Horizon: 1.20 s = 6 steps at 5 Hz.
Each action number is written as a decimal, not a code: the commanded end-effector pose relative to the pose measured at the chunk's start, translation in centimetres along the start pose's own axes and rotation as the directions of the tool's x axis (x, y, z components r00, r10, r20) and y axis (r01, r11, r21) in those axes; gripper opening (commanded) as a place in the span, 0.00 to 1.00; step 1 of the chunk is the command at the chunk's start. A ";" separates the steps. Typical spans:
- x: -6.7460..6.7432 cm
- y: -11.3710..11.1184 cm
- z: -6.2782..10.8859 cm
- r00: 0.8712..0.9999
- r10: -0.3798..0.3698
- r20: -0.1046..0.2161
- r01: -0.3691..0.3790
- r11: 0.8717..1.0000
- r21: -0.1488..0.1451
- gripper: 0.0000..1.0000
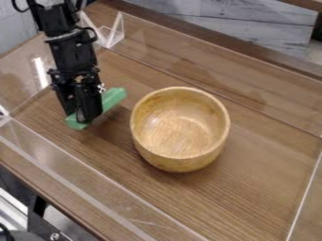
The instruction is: Remove the green block from inside the brown bowl and put it on the table
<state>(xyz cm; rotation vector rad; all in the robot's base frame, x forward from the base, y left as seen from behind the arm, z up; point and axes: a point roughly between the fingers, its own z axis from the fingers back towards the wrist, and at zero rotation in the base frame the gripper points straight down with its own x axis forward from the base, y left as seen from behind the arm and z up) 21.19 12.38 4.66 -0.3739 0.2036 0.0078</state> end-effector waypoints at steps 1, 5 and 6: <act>0.6 0.5 1.6 0.999 0.000 0.052 -0.001 1.000 0.027 0.00; 0.6 0.5 1.6 0.999 0.006 0.031 -0.006 1.000 0.004 0.00; 0.6 0.4 1.6 1.000 0.006 0.023 -0.006 1.000 0.001 0.00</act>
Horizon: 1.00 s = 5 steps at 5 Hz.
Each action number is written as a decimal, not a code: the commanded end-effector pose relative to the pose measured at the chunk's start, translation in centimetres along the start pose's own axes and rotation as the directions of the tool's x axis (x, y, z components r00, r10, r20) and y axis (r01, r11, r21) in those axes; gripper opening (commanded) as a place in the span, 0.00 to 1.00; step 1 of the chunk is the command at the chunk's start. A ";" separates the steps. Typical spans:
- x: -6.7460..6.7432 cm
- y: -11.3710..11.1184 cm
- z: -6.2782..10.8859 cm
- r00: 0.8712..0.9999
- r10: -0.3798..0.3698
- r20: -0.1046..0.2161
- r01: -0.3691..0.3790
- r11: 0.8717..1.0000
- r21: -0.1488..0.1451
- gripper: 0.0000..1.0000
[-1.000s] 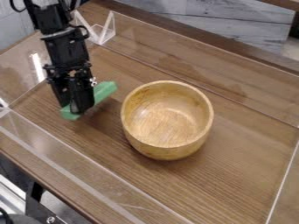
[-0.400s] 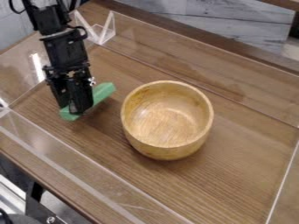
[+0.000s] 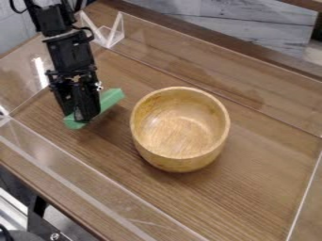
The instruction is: Remove the green block from inside the brown bowl and put it on the table
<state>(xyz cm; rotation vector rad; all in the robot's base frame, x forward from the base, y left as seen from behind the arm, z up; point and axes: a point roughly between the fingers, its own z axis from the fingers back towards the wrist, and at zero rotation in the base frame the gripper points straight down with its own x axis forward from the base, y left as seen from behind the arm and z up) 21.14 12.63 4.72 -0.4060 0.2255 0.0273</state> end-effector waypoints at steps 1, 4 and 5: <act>0.7 0.0 1.4 0.999 -0.014 0.034 0.013 0.999 0.031 0.00; 0.7 -0.3 1.3 1.000 -0.012 0.010 0.012 1.000 0.020 0.00; 0.8 -0.4 1.2 1.000 -0.012 0.002 0.012 1.000 0.017 0.00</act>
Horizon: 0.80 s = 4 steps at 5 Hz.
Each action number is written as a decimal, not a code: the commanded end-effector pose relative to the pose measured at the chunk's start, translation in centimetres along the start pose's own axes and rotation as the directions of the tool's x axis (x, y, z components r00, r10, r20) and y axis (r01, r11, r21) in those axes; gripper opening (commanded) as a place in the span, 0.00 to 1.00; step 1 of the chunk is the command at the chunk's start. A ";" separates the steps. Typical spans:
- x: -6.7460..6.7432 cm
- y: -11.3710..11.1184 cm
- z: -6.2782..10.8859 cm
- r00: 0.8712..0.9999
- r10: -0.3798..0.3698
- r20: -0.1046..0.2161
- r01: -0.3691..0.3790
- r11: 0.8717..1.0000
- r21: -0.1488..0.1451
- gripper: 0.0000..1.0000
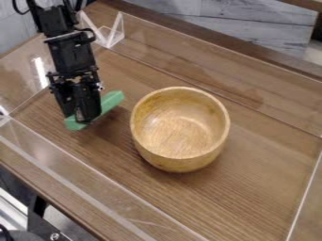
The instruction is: Remove the green block from inside the brown bowl and put it on the table
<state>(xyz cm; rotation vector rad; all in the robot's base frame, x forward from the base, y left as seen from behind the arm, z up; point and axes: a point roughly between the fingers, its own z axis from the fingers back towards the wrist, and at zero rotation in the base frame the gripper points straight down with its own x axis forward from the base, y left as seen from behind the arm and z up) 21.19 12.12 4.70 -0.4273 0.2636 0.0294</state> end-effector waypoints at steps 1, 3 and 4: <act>0.6 -0.2 1.5 0.999 -0.021 0.030 0.019 0.999 0.036 0.00; 0.6 -0.4 1.4 1.000 -0.022 0.014 0.022 0.999 0.030 0.00; 0.6 -0.5 1.4 1.000 -0.022 0.006 0.022 0.999 0.027 0.00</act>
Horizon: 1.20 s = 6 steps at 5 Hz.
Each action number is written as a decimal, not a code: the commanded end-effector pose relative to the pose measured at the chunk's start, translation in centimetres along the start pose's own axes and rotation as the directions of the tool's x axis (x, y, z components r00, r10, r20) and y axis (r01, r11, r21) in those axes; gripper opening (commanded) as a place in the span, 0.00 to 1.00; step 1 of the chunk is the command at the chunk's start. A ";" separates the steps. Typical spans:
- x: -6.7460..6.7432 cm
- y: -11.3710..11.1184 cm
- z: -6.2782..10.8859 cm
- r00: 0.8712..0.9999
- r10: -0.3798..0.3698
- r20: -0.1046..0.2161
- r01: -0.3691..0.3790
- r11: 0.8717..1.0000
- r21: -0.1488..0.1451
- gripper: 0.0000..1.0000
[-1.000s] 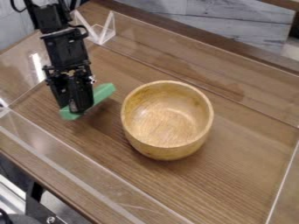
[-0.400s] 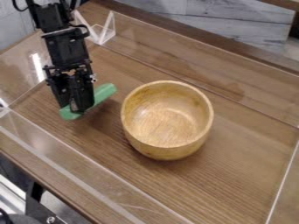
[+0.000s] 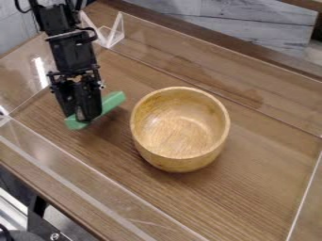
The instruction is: Remove the green block from inside the brown bowl and put it on the table
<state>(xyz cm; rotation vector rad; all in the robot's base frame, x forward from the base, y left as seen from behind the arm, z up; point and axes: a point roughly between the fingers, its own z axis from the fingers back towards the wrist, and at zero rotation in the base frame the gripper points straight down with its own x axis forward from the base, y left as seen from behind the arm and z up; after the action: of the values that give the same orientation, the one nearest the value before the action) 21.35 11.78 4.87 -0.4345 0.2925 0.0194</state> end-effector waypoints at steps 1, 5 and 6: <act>0.5 -0.3 1.3 0.999 -0.019 0.027 0.019 0.999 0.031 0.00; 0.5 -0.7 1.3 1.000 -0.027 -0.004 0.027 0.999 0.022 0.00; 0.5 -0.9 1.2 0.999 -0.030 -0.012 0.030 0.999 0.020 0.00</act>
<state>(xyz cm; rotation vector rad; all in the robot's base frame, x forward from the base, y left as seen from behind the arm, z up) 21.38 11.11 5.12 -0.4510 0.3360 0.0020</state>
